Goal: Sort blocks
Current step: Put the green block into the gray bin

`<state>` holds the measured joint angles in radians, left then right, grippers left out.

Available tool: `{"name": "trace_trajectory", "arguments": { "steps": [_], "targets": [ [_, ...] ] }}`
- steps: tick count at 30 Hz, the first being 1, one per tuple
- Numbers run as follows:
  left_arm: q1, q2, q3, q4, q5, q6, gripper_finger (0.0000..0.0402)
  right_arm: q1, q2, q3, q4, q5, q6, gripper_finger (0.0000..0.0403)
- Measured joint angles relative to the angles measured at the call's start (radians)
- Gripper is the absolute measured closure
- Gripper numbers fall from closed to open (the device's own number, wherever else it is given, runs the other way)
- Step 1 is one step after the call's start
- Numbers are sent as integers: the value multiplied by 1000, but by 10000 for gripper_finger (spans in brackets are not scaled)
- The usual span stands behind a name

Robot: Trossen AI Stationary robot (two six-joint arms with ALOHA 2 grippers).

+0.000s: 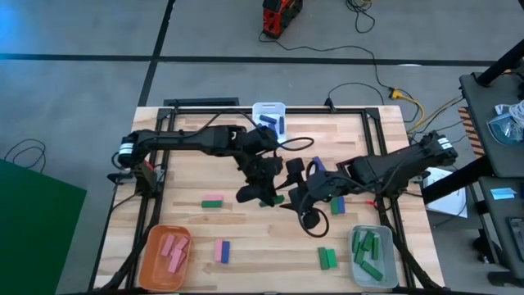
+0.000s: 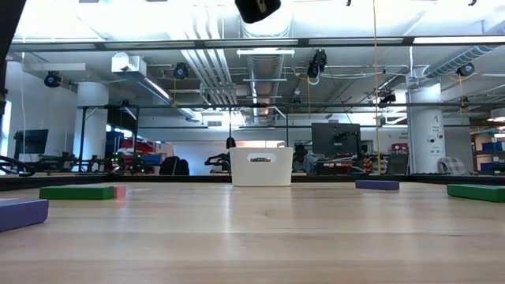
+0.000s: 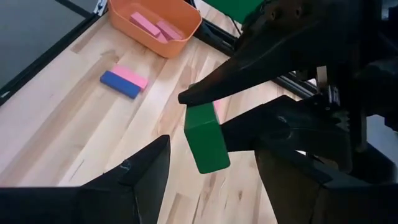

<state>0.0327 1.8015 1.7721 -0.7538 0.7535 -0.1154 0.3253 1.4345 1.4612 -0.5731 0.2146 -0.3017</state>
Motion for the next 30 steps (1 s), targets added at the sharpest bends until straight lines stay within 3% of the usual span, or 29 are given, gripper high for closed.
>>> {"name": "trace_trajectory", "arguments": {
  "steps": [12, 25, 30],
  "targets": [
    [1, 1, -13, 16, -29, -10, 317, 4, 6, 6, 3, -4, -32, 212],
    [1, 1, -12, 13, -26, -1, 317, 5, 6, 6, 2, -3, -85, 348],
    [1, 1, -12, 13, -32, -21, 306, 5, 6, 6, 1, -5, -72, 350]
  ]
}}
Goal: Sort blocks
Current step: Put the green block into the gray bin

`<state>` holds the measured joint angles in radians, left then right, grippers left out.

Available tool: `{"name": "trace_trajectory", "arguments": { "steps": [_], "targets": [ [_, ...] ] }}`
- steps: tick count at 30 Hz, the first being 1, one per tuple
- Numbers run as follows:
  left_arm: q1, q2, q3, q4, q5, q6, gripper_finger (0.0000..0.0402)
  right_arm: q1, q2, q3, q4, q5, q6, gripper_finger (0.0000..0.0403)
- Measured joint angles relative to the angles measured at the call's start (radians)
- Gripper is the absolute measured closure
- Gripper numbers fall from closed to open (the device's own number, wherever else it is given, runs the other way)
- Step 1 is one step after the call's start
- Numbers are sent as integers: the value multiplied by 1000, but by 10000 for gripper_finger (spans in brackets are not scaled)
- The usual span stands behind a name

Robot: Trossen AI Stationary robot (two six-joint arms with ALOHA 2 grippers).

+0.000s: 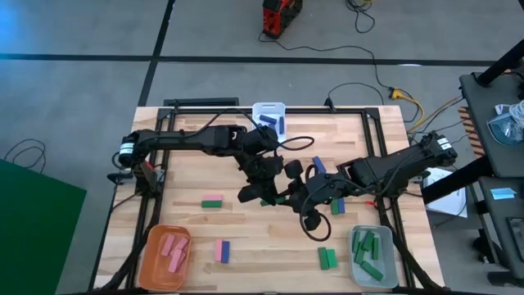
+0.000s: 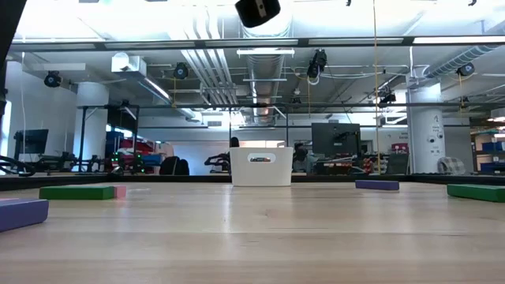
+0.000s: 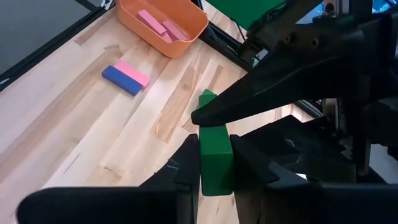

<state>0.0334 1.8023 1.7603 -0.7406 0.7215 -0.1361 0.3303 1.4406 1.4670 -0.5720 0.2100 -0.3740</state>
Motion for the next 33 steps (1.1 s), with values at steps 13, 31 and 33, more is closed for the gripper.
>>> {"name": "trace_trajectory", "arguments": {
  "steps": [13, 31, 33],
  "targets": [
    [1, 0, -2, -157, -372, -40, 208, -1, -5, 159, -521, -159, 440, 350],
    [-2, -29, -2, -351, -588, -31, 208, 394, -51, -45, -922, -431, 1025, 350],
    [-2, -39, -3, -356, -609, -32, 211, 436, -65, -92, -880, -430, 1076, 350]
  ]
}}
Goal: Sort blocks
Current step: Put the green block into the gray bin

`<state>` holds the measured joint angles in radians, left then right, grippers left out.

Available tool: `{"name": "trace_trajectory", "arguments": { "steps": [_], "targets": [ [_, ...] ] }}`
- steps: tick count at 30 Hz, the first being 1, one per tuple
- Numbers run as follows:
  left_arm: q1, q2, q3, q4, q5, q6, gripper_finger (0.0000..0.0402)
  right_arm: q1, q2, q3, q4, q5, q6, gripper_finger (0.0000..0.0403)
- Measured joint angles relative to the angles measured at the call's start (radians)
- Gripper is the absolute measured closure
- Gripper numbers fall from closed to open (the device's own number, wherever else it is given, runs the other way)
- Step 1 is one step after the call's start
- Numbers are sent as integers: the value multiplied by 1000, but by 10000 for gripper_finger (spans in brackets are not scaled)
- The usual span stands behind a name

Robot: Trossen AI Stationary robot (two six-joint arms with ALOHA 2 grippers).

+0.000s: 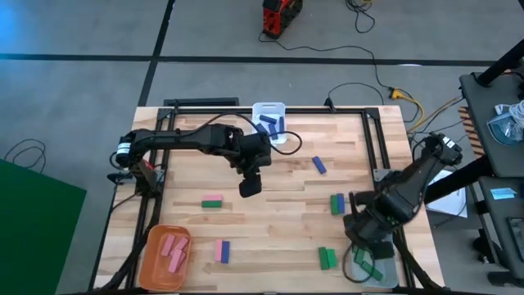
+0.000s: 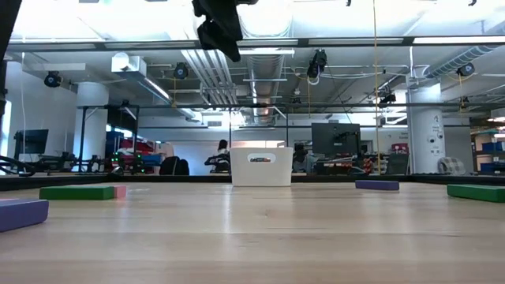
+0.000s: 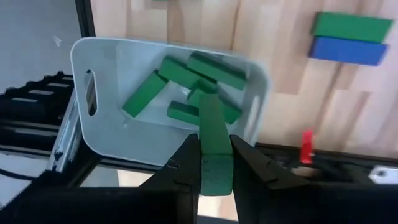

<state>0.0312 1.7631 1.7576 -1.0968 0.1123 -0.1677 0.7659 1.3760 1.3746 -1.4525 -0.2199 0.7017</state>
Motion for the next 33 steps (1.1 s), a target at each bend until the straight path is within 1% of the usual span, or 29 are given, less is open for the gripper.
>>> {"name": "trace_trajectory", "arguments": {
  "steps": [2, 3, 7, 10, 15, 19, 22, 25, 29, 33],
  "targets": [
    [0, -14, 0, -4, -17, -3, 213, 35, -9, -42, 47, 2, 46, 346],
    [-2, -19, 0, -5, -20, -6, 213, 50, -11, -61, 64, 3, 67, 338],
    [-7, -46, 0, -7, -24, -6, 215, 94, -14, -105, 109, 2, 121, 286],
    [-14, -63, 0, -6, -24, -11, 215, 110, -15, -116, 108, 3, 157, 259],
    [-30, -83, 0, -12, -26, -37, 215, 111, -15, -113, 107, 7, 176, 237],
    [-53, -90, 0, -15, -26, -56, 215, 107, -18, -100, 107, 27, 177, 235],
    [-79, -93, 0, -32, -28, -65, 215, 89, -25, -86, 107, 40, 181, 242],
    [-116, -95, 0, -46, -64, -78, 215, 60, -36, -70, 106, 56, 180, 254],
    [-174, -99, 0, -62, -141, -98, 215, 14, -64, -48, 108, 135, 166, 268],
    [-232, -107, 0, -62, -226, -131, 215, -29, -101, -30, 115, 258, 143, 277]
  ]
}}
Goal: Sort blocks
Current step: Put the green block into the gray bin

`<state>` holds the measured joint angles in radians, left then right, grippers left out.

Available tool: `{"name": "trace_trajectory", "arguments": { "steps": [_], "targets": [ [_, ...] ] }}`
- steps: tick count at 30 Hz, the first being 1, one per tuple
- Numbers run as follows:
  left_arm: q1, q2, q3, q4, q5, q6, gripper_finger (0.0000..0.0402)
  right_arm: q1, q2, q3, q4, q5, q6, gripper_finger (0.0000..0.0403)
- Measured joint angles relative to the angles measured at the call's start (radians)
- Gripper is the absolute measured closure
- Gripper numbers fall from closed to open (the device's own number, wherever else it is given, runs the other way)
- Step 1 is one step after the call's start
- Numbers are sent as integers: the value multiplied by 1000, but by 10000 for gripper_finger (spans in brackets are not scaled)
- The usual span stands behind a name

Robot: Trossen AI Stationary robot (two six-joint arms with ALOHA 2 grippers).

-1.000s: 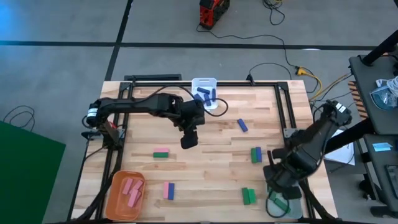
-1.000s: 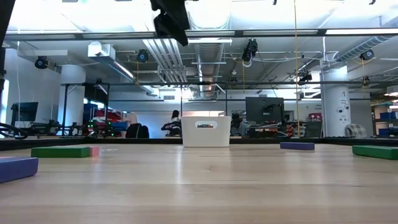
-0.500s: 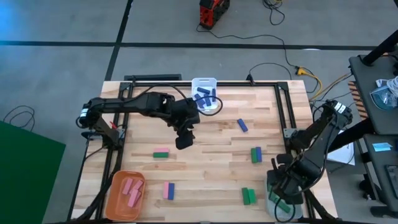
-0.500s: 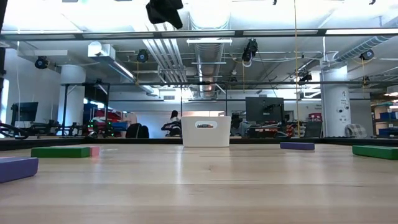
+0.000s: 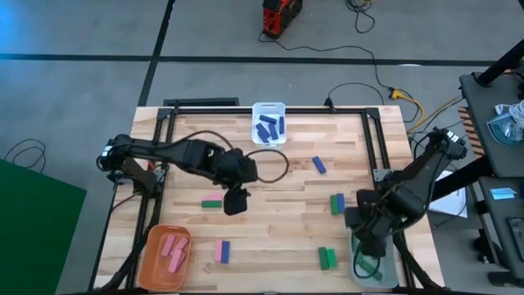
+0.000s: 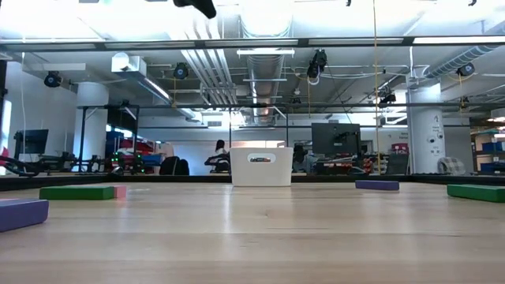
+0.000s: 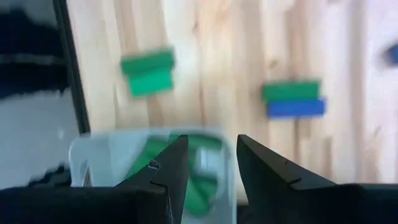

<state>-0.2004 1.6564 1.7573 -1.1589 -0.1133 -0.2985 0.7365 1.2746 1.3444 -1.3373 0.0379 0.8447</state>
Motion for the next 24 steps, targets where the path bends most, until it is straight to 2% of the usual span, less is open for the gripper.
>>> {"name": "trace_trajectory", "arguments": {
  "steps": [11, 15, 24],
  "targets": [
    [-89, -2, 0, 86, -175, -79, 215, -88, -117, 2, 198, 257, -139, 258],
    [-105, -15, 0, 86, -274, -150, 218, -112, -92, 1, 228, 262, -210, 248],
    [-163, -71, 0, 90, -476, -326, 232, -122, 26, 0, 228, 245, -226, 209]
  ]
}}
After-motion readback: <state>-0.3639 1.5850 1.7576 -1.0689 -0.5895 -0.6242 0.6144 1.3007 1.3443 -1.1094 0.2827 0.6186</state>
